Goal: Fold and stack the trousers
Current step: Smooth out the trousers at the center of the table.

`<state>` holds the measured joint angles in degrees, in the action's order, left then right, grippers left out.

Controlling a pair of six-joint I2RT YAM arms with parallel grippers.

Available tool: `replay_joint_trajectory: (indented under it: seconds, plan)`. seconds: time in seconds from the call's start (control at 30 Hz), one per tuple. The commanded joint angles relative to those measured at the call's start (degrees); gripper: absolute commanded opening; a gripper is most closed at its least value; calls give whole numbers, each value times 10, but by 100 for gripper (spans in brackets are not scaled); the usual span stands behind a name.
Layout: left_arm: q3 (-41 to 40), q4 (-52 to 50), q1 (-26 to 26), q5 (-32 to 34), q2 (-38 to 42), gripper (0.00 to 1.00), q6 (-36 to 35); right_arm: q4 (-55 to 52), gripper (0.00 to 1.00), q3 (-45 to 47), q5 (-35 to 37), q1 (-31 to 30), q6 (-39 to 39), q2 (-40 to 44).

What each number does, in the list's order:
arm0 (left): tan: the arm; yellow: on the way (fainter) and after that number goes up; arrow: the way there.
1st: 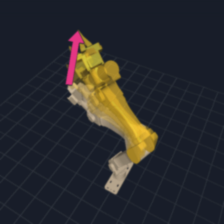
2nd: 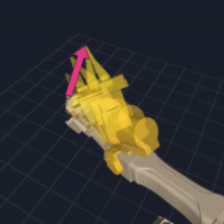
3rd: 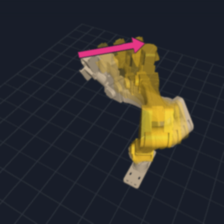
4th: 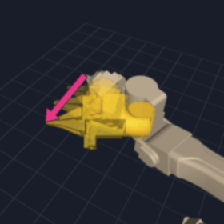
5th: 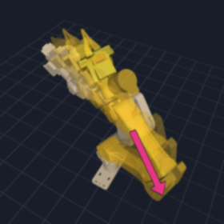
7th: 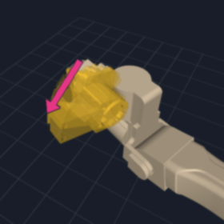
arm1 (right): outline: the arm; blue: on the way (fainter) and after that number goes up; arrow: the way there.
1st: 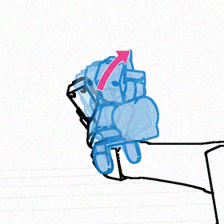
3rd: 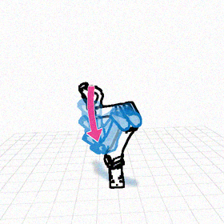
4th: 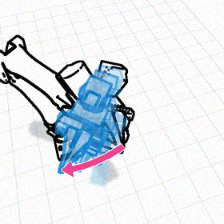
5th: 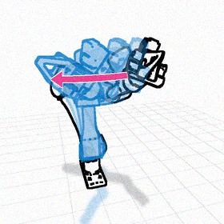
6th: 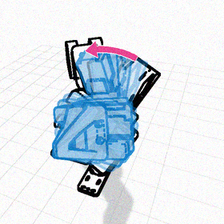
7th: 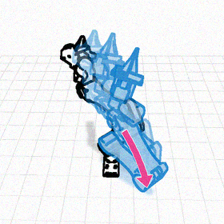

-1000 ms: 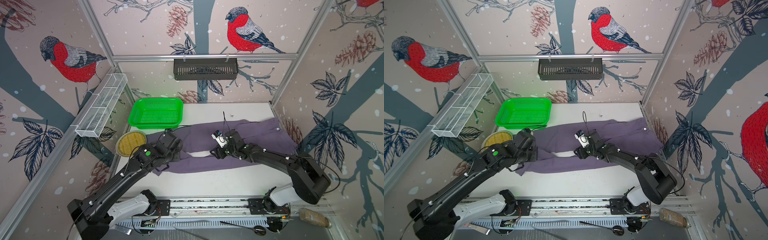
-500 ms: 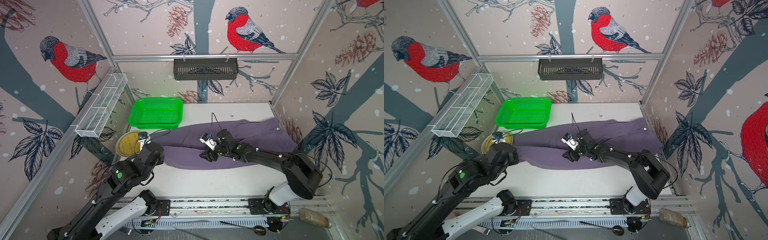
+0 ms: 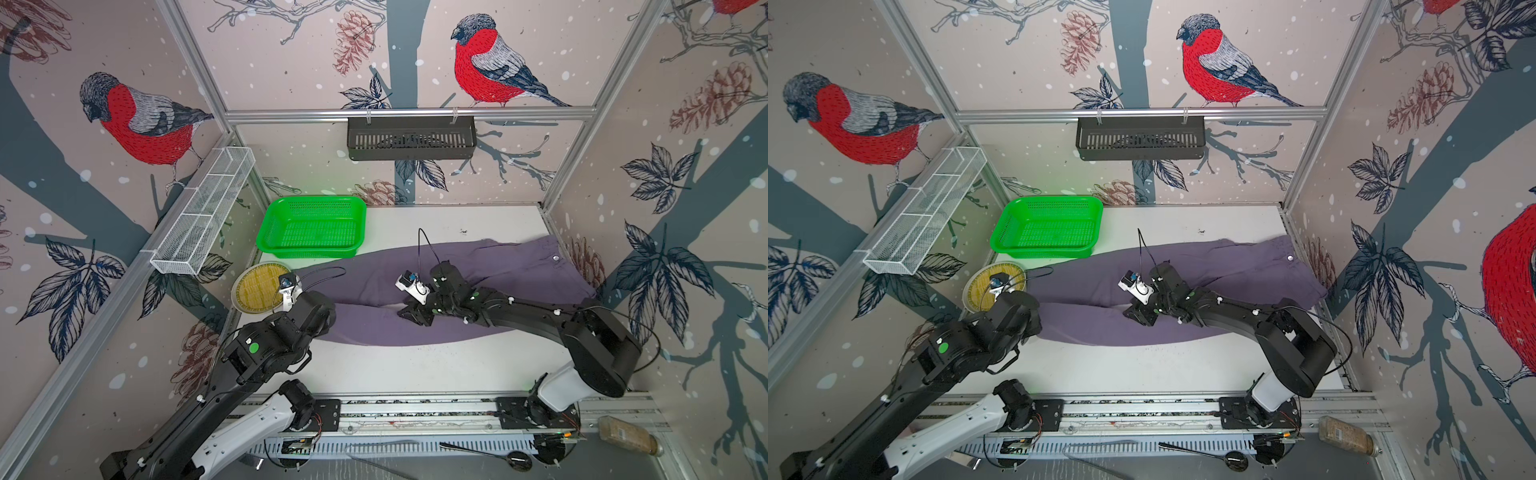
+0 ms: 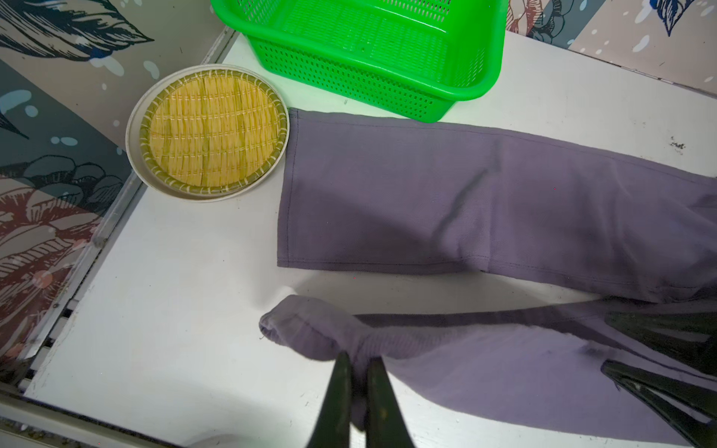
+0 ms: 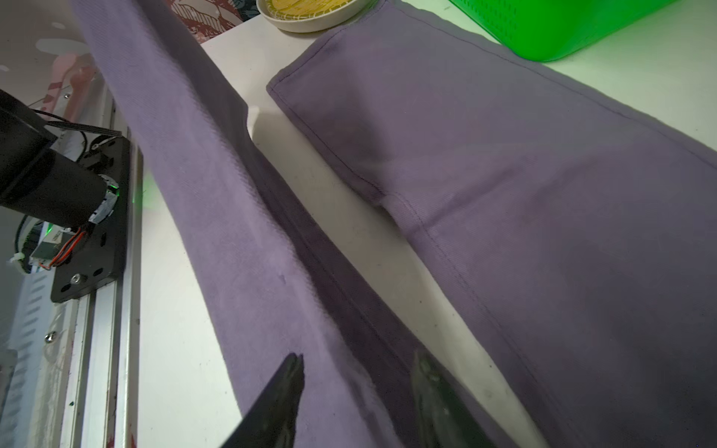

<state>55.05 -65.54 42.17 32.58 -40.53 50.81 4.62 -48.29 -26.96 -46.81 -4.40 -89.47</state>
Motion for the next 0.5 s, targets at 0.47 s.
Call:
replay_joint_trajectory:
  seconds: [0.47]
  plan:
    - [-77,103,0,-74,121,0,-49,43,61,-27,-66,-38,-12,-46]
